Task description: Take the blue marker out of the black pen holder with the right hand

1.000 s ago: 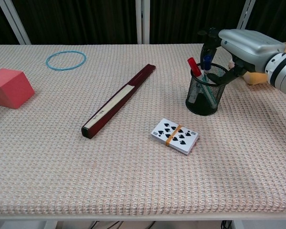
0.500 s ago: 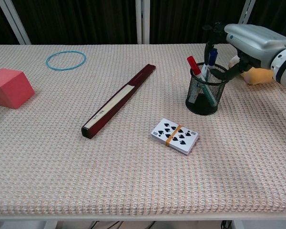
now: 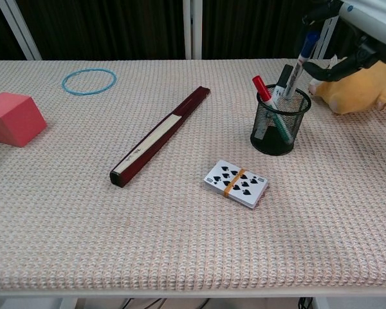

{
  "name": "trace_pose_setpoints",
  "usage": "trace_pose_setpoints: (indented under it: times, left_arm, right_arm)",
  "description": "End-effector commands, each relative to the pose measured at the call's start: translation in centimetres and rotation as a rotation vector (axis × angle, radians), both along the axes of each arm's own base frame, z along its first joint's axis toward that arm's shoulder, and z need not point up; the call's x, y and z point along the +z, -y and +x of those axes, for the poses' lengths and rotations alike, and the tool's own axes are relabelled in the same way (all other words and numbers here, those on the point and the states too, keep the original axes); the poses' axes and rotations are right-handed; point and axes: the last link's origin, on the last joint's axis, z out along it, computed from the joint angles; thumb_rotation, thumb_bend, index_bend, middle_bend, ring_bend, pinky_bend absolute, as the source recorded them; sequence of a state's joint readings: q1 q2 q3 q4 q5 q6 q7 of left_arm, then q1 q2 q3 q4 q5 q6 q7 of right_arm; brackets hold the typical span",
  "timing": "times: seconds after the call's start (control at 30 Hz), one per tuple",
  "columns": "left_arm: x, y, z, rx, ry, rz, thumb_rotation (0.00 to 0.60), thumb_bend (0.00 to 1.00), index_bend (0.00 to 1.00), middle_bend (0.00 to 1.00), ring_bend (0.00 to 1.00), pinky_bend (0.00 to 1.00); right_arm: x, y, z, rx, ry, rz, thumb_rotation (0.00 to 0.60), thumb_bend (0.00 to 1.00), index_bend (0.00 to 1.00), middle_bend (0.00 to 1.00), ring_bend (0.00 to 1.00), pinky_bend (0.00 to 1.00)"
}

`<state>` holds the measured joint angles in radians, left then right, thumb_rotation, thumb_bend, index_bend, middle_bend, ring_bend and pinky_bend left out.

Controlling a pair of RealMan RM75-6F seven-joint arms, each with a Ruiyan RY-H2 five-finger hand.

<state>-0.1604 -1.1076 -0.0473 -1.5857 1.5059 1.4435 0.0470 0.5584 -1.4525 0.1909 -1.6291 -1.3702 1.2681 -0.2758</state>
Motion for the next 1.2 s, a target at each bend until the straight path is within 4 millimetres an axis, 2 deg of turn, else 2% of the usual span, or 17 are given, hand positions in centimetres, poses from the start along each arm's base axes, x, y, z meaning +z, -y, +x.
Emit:
trace_pose_setpoints:
  times: [0.03, 0.2, 0.33, 0.47, 0.63, 0.9, 0.97, 1.03, 1.07, 1.13, 1.2]
  left_arm:
    - [0.0, 0.0, 0.0, -0.001, 0.000, 0.000, 0.600, 0.02, 0.10, 0.09, 0.00, 0.10]
    - [-0.1, 0.1, 0.0, -0.003, 0.003, 0.000, 0.600, 0.02, 0.10, 0.09, 0.00, 0.10]
    - [0.0, 0.2, -0.1, -0.003, 0.008, 0.002, 0.600, 0.02, 0.10, 0.09, 0.00, 0.10]
    - [-0.1, 0.2, -0.2, -0.001, 0.008, -0.004, 0.600, 0.02, 0.10, 0.09, 0.00, 0.10]
    - [-0.4, 0.3, -0.2, -0.005, 0.011, -0.009, 0.600, 0.02, 0.10, 0.09, 0.00, 0.10]
    - [0.0, 0.4, -0.2, 0.001, 0.010, 0.001, 0.600, 0.02, 0.10, 0.09, 0.00, 0.10]
    - [0.0, 0.4, -0.2, 0.001, 0.009, 0.001, 0.600, 0.02, 0.10, 0.09, 0.00, 0.10]
    - [0.0, 0.4, -0.2, 0.004, 0.006, 0.000, 0.600, 0.02, 0.10, 0.09, 0.00, 0.10]
    - [0.0, 0.4, -0.2, 0.004, 0.007, 0.000, 0.600, 0.02, 0.10, 0.09, 0.00, 0.10]
    - [0.0, 0.3, -0.3, 0.005, 0.007, 0.000, 0.600, 0.02, 0.10, 0.09, 0.00, 0.10]
    - [0.0, 0.3, -0.3, 0.006, 0.008, -0.001, 0.600, 0.02, 0.10, 0.09, 0.00, 0.10]
  right_arm:
    - [2.0, -1.5, -0.5, 0.015, 0.006, -0.042, 0.600, 0.36, 0.69, 0.04, 0.00, 0.00]
    - [4.3, -3.0, -2.2, 0.002, -0.027, -0.112, 0.600, 0.36, 0.70, 0.04, 0.00, 0.00]
    - [5.4, -4.9, -5.6, -0.057, -0.104, -0.140, 0.600, 0.36, 0.72, 0.04, 0.00, 0.00]
    - [5.6, -6.1, -8.9, -0.121, -0.204, -0.121, 0.600, 0.36, 0.72, 0.04, 0.00, 0.00]
    - [4.1, -6.4, -10.8, -0.155, -0.268, -0.059, 0.600, 0.36, 0.72, 0.03, 0.00, 0.00]
    - [0.2, -5.9, -10.9, -0.137, -0.298, 0.035, 0.600, 0.36, 0.71, 0.03, 0.00, 0.00]
    - [-0.6, -5.9, -10.7, -0.132, -0.297, 0.056, 0.600, 0.34, 0.63, 0.02, 0.00, 0.00]
    - [-1.1, -5.9, -10.4, -0.120, -0.285, 0.073, 0.600, 0.32, 0.41, 0.01, 0.00, 0.00]
    - [-1.1, -5.9, -10.2, -0.110, -0.274, 0.079, 0.600, 0.28, 0.21, 0.00, 0.00, 0.00]
    - [-1.1, -6.1, -9.7, -0.083, -0.224, 0.083, 0.600, 0.23, 0.02, 0.00, 0.00, 0.00]
    - [-0.8, -6.3, -9.5, -0.061, -0.187, 0.082, 0.600, 0.19, 0.00, 0.00, 0.00, 0.00]
